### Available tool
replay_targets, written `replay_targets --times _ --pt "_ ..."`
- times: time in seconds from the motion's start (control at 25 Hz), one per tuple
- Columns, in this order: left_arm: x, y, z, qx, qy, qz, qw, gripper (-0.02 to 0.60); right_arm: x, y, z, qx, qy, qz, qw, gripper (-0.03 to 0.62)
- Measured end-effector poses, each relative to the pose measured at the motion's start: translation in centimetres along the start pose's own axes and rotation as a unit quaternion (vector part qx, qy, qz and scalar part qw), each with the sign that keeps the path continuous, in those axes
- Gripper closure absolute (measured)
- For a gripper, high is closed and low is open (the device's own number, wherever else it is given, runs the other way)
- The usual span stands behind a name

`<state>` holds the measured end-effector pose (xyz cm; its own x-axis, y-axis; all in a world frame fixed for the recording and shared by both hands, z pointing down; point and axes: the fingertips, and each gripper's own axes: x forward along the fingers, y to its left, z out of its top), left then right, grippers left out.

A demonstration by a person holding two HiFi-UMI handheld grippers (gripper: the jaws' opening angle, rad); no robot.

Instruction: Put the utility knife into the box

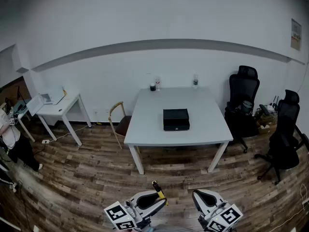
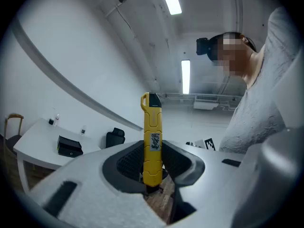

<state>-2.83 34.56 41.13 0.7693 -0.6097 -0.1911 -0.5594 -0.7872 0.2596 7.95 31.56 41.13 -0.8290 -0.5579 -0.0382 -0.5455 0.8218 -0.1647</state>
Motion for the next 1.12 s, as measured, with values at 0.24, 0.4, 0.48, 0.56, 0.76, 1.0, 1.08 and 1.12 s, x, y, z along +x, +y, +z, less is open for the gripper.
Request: replay_targets --times 0.24,0.4,0.48,0.56,0.76,1.0,1.08,1.12 --pt "0.8 -0.1 0.3 0.007 0.0 -0.008 0.9999 0.459 0.0 -0.5 0.2 -0.005 -0.006 0.002 1.0 0.565" --pt "1.1 -0.2 0.1 0.006 0.004 -0.01 0.9999 0.459 -0.2 -0.9 0.0 -0.003 -0.01 0.0 1.0 0.565" --pt "1.4 -0.2 0.1 0.006 0.005 -0.011 0.9999 0.459 -0.3 -1.4 0.0 -0.004 -0.017 -0.007 1.0 0.565" --pt "1.6 -0.1 0.1 0.006 0.006 -0.012 0.9999 0.459 -0.3 -1.7 0.2 -0.003 -0.02 -0.006 1.0 0.563" --pt "1.9 -0.1 -0.2 0.006 0.01 -0.013 0.9998 0.459 0.0 -1.1 -0.3 -0.022 -0.003 0.019 1.0 0.562" --pt "1.9 0.3 -0.3 0.003 0.01 -0.008 0.9999 0.459 0.1 -1.2 0.2 -0.019 -0.011 0.024 0.999 0.562" --pt "1.9 0.5 -0.2 0.003 0.008 -0.006 0.9999 0.459 0.3 -1.7 0.4 -0.019 -0.019 0.018 0.999 0.562" --pt "2.0 0.6 -0.2 0.003 0.008 -0.005 0.9999 0.459 0.4 -1.9 0.5 -0.017 -0.02 0.017 1.0 0.562"
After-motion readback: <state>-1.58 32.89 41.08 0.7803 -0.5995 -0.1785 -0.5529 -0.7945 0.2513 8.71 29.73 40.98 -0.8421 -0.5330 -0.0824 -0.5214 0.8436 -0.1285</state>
